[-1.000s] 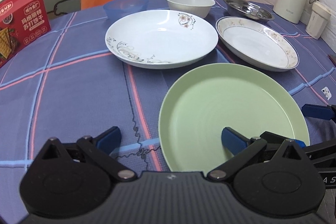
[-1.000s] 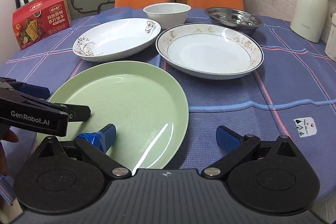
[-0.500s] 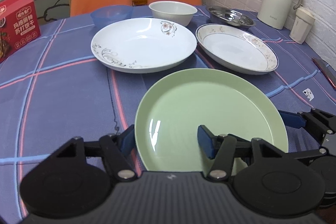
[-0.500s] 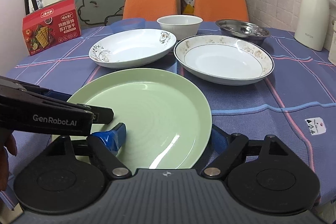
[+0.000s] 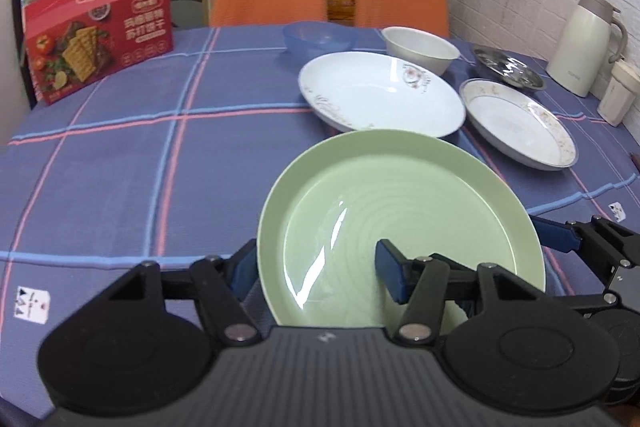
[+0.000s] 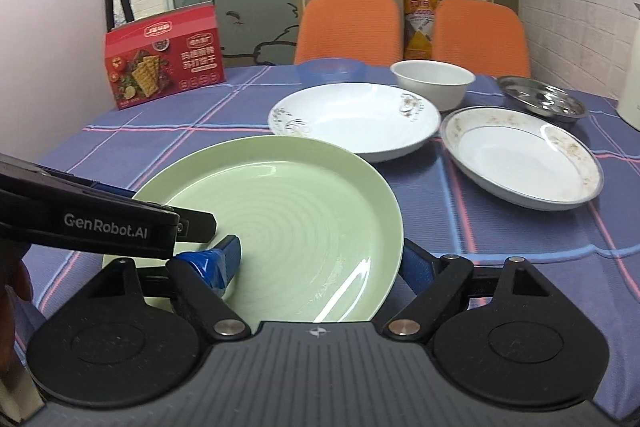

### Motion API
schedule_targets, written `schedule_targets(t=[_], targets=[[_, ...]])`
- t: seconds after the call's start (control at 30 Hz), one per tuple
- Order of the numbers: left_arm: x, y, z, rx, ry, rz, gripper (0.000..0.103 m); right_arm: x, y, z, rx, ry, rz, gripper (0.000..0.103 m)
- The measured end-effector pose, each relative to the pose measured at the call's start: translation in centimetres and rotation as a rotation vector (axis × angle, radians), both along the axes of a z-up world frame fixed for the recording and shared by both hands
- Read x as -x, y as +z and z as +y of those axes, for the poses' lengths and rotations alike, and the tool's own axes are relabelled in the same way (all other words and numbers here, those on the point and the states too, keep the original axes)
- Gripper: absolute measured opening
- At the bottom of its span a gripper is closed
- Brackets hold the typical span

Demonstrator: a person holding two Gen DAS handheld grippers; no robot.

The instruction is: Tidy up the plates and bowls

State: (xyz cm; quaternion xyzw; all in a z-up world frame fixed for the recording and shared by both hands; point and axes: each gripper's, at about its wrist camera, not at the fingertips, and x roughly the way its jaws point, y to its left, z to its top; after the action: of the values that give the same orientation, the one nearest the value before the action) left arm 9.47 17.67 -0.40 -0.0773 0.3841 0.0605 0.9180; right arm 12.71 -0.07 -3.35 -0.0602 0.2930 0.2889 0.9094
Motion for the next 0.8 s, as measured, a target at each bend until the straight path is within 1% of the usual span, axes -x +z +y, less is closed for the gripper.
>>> schedule_targets(t=[0.13, 0.2, 0.3, 0.37, 0.43, 0.5, 0.53, 0.57, 0.6, 0.63, 0.67, 0.73, 0.8], targets=[[-0.2, -0.6, 2.2, -0.009, 0.046, 0.016, 0.058, -0.7, -0.8, 2.5, 0.005, 0.03, 0.02, 0.072], [-0.8, -1.0, 2.7, -0.012, 0.051, 0.021, 0.058, -1.0, -1.0, 3.1, 0.018, 0.035, 0.023, 0.073], [-1.9, -1.7, 3.2, 0.009, 0.033, 0.031, 0.058, -1.7, -1.3, 3.4, 0.043, 0.02, 0.03, 0.073], [-2.0, -2.0, 3.0, 0.007, 0.018, 0.021, 0.065, -1.8, -1.5, 3.1, 0.038, 0.028, 0.041, 0.074], [-2.0, -2.2, 2.8, 0.018, -0.003, 0.01, 0.078, -1.5, -1.7, 2.9, 0.034, 0.039, 0.032, 0.075], [-2.0, -2.0, 3.2, 0.056, -0.001, -0.006, 0.08, -1.8, -1.5, 2.7, 0.026, 0.055, 0.056, 0.075], [-1.9, -1.7, 3.6, 0.08, 0.002, -0.02, 0.081, -2.1, -1.2, 2.2, -0.002, 0.055, 0.079, 0.073], [-1.7, -1.3, 4.1, 0.097, 0.006, -0.045, 0.083, -2.6, -0.7, 1.2, -0.061, 0.041, 0.103, 0.073], [-1.7, -0.7, 4.6, 0.104, 0.014, -0.069, 0.089, -3.0, -0.1, 0.2, -0.115, 0.013, 0.111, 0.073], [-1.7, -0.1, 5.0, 0.102, 0.027, -0.094, 0.093, -3.4, 0.4, -0.5, -0.142, -0.015, 0.109, 0.073], [-1.8, 0.4, 5.3, 0.095, 0.04, -0.115, 0.093, -3.9, 0.9, -1.0, -0.145, -0.037, 0.102, 0.073], [-2.5, 1.3, 5.8, 0.079, 0.051, -0.139, 0.093, -5.3, 1.7, -1.3, -0.108, -0.064, 0.072, 0.073], [-3.8, 2.1, 6.4, 0.08, 0.042, -0.163, 0.093, -6.7, 2.6, -1.3, -0.081, -0.059, 0.03, 0.073]])
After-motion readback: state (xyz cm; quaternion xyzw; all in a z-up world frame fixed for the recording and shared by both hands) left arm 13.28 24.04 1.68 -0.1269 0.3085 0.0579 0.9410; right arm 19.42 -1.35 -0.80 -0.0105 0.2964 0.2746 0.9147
